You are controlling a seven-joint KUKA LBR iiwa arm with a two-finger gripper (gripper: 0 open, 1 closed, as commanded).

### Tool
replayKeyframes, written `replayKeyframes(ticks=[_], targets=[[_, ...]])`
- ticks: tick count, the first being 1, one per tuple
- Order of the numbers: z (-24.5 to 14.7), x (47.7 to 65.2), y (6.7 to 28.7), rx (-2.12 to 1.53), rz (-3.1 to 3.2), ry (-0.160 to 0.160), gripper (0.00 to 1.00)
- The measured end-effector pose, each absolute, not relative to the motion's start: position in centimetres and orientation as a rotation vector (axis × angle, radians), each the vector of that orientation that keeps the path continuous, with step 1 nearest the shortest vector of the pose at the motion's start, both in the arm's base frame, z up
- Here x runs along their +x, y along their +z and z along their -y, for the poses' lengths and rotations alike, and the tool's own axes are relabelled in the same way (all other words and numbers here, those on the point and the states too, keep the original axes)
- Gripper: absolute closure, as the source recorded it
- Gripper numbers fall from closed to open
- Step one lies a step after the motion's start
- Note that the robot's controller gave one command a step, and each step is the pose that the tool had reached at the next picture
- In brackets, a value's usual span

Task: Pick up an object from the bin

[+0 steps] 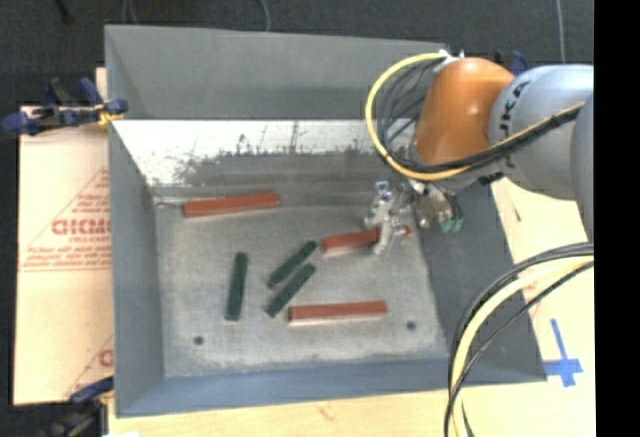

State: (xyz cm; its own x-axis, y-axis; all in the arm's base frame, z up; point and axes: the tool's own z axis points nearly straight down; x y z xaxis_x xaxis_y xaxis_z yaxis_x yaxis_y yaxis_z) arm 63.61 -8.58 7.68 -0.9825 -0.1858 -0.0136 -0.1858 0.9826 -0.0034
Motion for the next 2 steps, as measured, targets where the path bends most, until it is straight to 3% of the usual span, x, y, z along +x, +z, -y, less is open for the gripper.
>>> replayKeyframes(ticks=[1,2], targets=[[8.6,63.6,7.7,-0.292,-3.114,-0.004,1.0],[9.2,63.7,22.6,-0.305,-3.12,-0.004,1.0]])
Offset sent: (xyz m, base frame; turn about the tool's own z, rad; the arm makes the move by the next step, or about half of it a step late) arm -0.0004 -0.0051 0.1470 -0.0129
